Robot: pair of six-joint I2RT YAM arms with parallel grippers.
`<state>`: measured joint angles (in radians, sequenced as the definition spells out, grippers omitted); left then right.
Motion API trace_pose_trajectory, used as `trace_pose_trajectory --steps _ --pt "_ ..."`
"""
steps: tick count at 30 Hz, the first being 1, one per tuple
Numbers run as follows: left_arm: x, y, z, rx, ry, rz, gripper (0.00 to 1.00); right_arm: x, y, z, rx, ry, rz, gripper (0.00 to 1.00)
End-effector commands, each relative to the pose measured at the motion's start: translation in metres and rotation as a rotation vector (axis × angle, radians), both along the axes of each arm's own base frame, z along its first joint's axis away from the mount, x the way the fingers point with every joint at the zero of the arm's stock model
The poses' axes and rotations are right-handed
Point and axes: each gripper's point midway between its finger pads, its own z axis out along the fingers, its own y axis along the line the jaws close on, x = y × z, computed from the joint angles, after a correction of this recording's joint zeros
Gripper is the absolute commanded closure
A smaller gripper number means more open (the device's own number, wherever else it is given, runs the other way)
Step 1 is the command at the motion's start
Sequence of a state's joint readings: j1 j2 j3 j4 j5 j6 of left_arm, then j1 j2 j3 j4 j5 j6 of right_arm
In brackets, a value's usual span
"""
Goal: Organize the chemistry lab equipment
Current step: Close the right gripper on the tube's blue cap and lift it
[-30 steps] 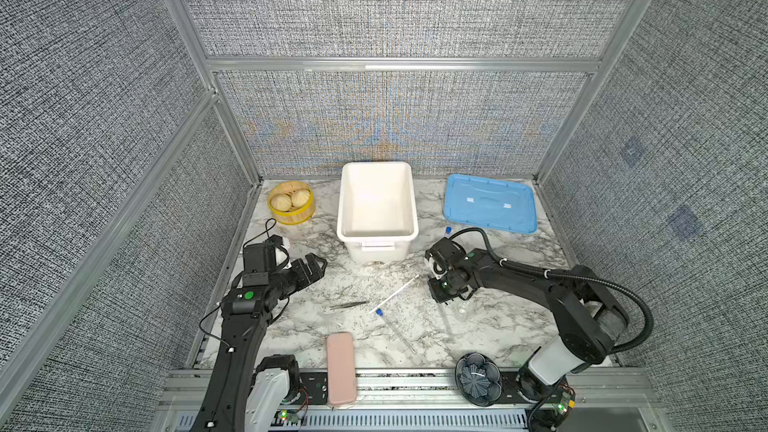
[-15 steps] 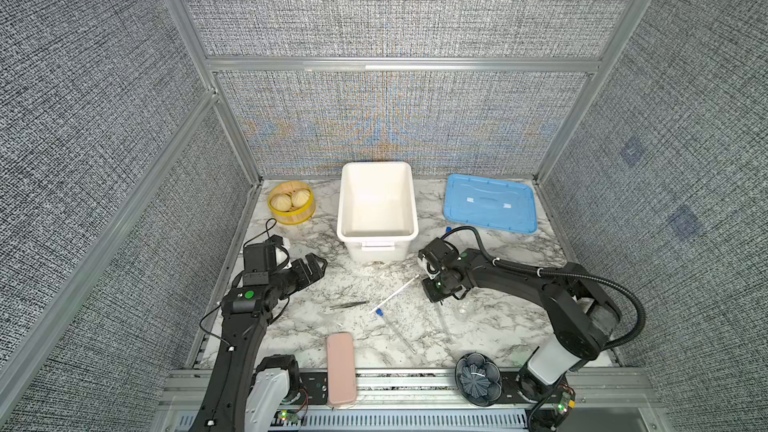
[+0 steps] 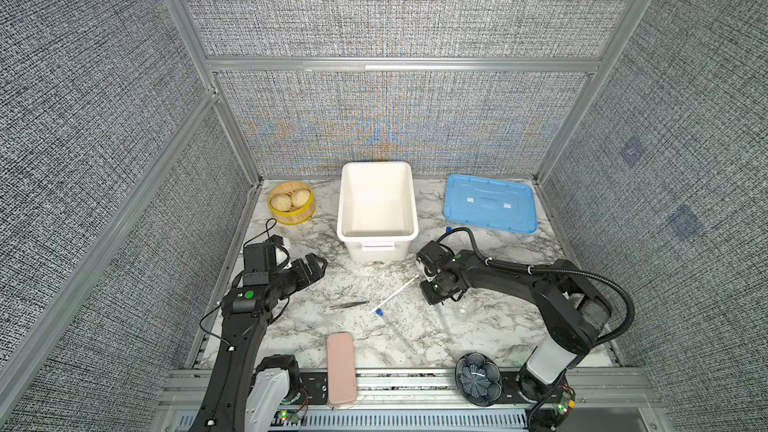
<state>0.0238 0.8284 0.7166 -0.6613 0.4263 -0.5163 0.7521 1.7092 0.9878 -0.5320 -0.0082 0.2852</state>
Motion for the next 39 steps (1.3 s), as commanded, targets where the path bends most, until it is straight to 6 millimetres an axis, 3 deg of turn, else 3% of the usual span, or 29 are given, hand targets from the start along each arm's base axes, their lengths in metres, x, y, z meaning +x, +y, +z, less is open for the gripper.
trace_pose_trajectory --steps 1,5,13,24,34,39 --pt "0.0 0.0 0.001 -0.004 -0.006 -0.003 0.01 -0.004 -0.004 -0.006 -0.026 0.021 -0.008 0.75" --pt "0.001 -0.001 0.002 -0.007 -0.006 -0.007 0.01 -0.004 -0.004 -0.008 -0.031 0.02 -0.016 0.75" --pt "0.001 -0.002 0.002 -0.011 -0.009 -0.009 0.01 0.005 0.007 0.006 0.003 -0.023 -0.021 0.76" --pt "0.0 -0.003 0.003 -0.013 -0.013 -0.011 0.01 0.008 0.005 0.012 0.013 -0.047 -0.05 0.79" --pt "0.0 -0.003 0.004 -0.016 -0.018 -0.011 0.01 0.004 0.001 -0.006 -0.032 -0.005 -0.057 0.75" --pt "-0.001 -0.003 0.004 -0.016 -0.017 -0.009 0.01 0.004 -0.002 -0.007 -0.053 -0.007 -0.064 0.79"
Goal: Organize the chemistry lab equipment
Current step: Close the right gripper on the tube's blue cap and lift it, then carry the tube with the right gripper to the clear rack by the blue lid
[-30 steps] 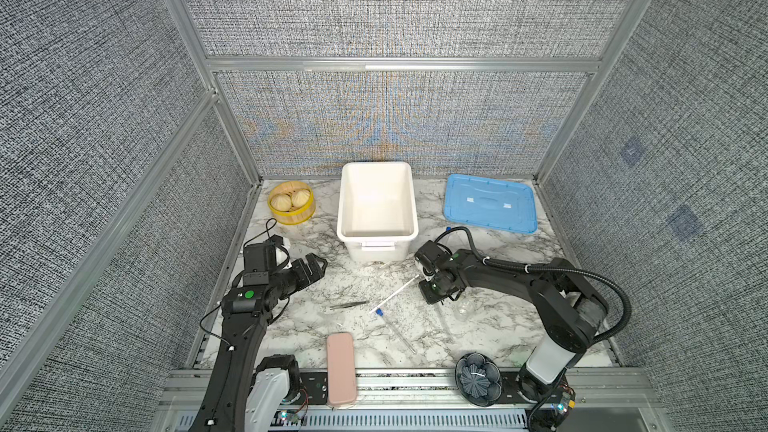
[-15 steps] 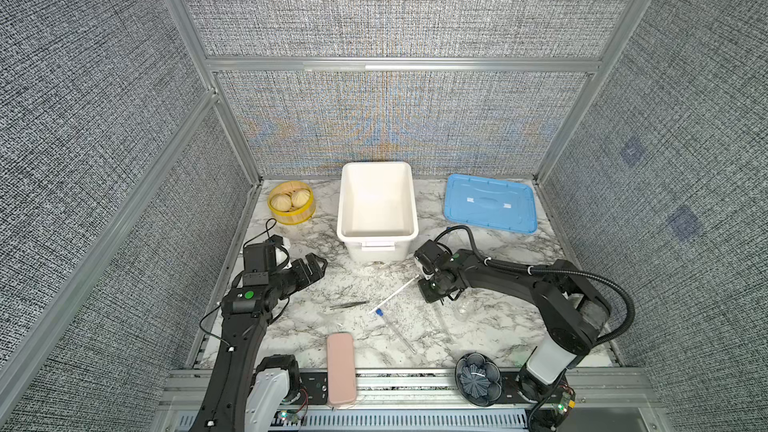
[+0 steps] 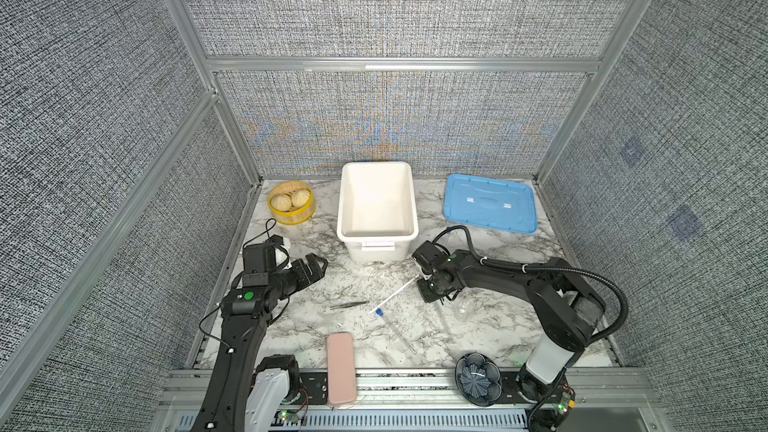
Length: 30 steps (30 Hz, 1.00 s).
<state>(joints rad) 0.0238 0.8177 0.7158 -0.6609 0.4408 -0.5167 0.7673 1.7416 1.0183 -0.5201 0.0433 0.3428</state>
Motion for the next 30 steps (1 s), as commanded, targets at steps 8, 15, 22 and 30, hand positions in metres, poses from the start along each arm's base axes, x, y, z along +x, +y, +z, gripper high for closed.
trace_pose_trajectory --steps 8,15,22,30 --pt "0.001 0.0 0.001 -0.003 -0.009 0.0 0.01 -0.003 -0.002 0.013 0.011 -0.007 -0.037 0.84" --pt "0.001 0.001 0.001 0.0 -0.009 0.003 0.01 0.004 -0.002 0.042 0.07 -0.095 -0.078 0.84" --pt "0.001 0.0 0.002 -0.002 -0.011 0.005 0.01 0.02 -0.022 0.088 0.122 -0.31 -0.173 0.84" --pt "0.001 0.0 0.001 -0.002 -0.007 0.006 0.01 0.045 -0.034 0.17 0.312 -0.672 -0.26 0.84"
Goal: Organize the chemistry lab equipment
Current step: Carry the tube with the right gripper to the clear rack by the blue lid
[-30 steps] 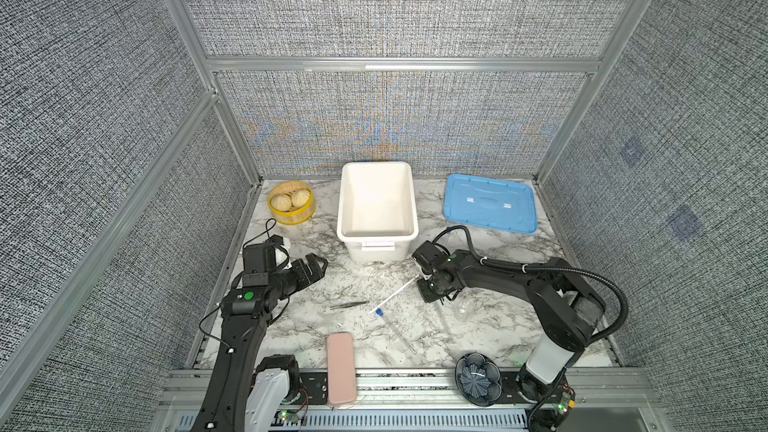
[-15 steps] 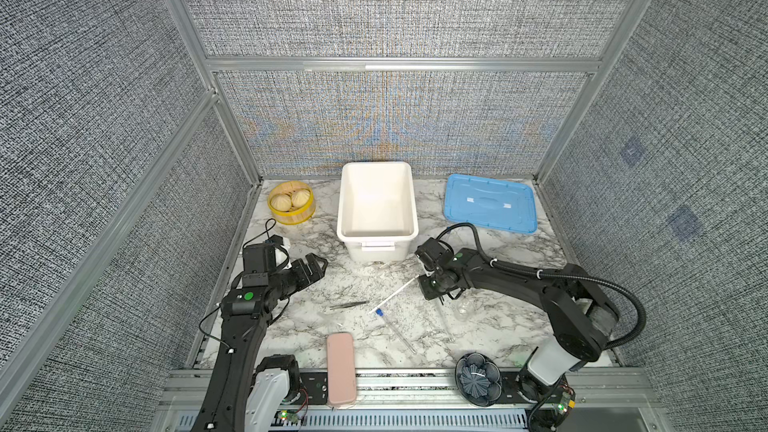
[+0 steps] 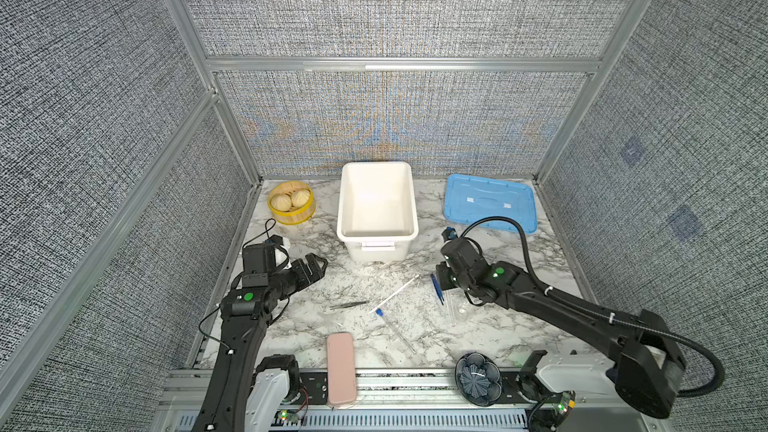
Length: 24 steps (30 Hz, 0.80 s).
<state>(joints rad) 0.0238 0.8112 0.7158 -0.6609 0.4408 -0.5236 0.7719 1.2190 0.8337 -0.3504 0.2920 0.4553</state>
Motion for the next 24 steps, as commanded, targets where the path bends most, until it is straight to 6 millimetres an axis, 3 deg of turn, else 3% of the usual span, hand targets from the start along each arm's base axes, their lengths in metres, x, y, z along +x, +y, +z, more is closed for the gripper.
trace_pose_trajectory --steps 1,7,13,24 --pt "0.001 0.0 0.0 0.002 -0.002 0.002 0.01 0.023 -0.002 0.048 0.078 -0.225 -0.054 0.84" --pt "0.001 0.002 -0.001 0.009 -0.002 0.006 0.01 0.034 -0.018 0.109 0.143 -0.554 -0.098 0.88" --pt "0.0 0.004 -0.002 0.018 0.01 0.015 0.01 0.037 -0.035 0.142 0.185 -0.825 -0.15 0.9" --pt "0.001 0.007 -0.006 0.036 0.024 0.028 0.01 0.056 -0.058 0.136 0.279 -0.982 -0.23 0.9"
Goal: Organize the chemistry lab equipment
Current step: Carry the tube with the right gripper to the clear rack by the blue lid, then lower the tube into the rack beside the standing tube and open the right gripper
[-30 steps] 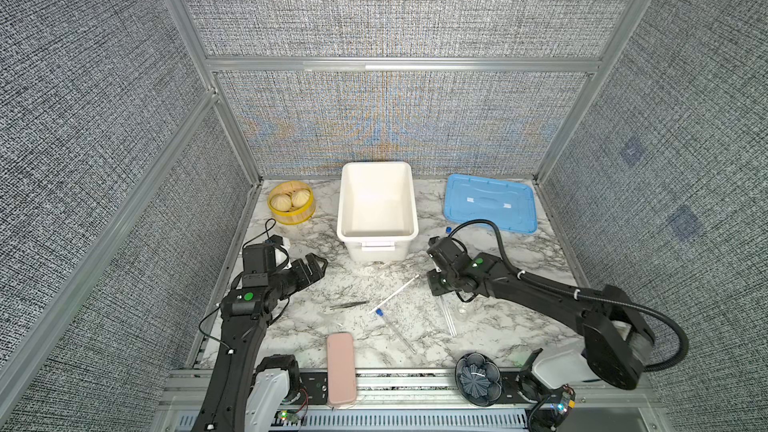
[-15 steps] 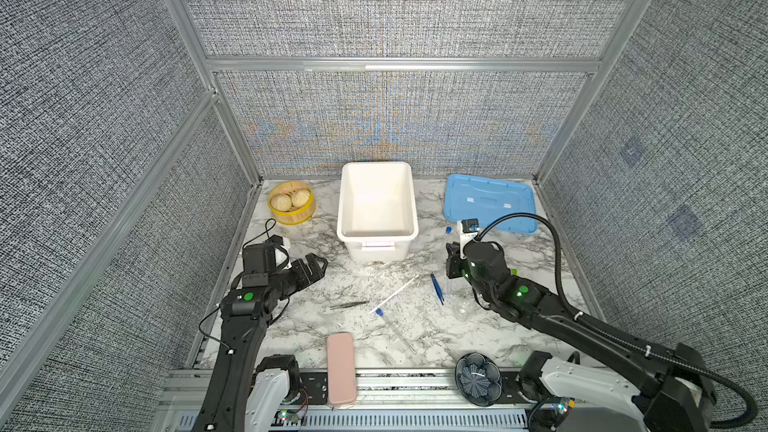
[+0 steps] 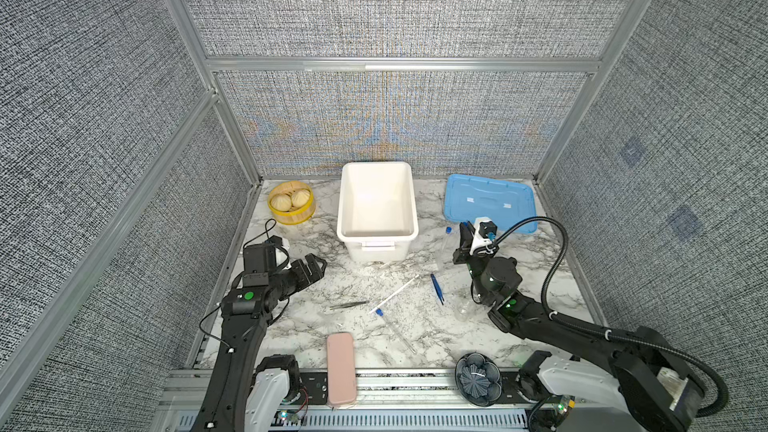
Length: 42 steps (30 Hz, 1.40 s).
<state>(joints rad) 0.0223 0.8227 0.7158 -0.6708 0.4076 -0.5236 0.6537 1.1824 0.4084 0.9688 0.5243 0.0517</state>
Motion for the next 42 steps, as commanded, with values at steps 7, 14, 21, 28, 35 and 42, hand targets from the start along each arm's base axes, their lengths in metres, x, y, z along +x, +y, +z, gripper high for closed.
trace_pose_trajectory --steps 7,14,21,28,35,42 --pt "0.0 0.005 -0.001 0.022 0.007 0.019 0.01 0.008 -0.003 0.012 0.115 -0.126 0.022 0.9" --pt "0.0 0.006 0.0 0.027 -0.001 0.023 0.01 0.014 -0.005 -0.015 0.075 -0.105 0.01 0.9" --pt "0.0 0.007 0.0 0.03 0.003 0.027 0.01 0.019 -0.001 -0.022 0.083 -0.085 0.028 0.9" --pt "0.001 0.006 -0.001 0.03 0.005 0.025 0.01 0.022 0.003 -0.034 0.072 -0.056 0.039 0.9" --pt "0.001 0.006 -0.001 0.028 0.001 0.023 0.01 0.024 0.005 -0.04 0.063 -0.044 0.044 0.9" --pt "0.001 0.005 0.0 0.026 -0.001 0.02 0.01 0.022 0.006 -0.043 0.053 -0.036 0.056 0.9"
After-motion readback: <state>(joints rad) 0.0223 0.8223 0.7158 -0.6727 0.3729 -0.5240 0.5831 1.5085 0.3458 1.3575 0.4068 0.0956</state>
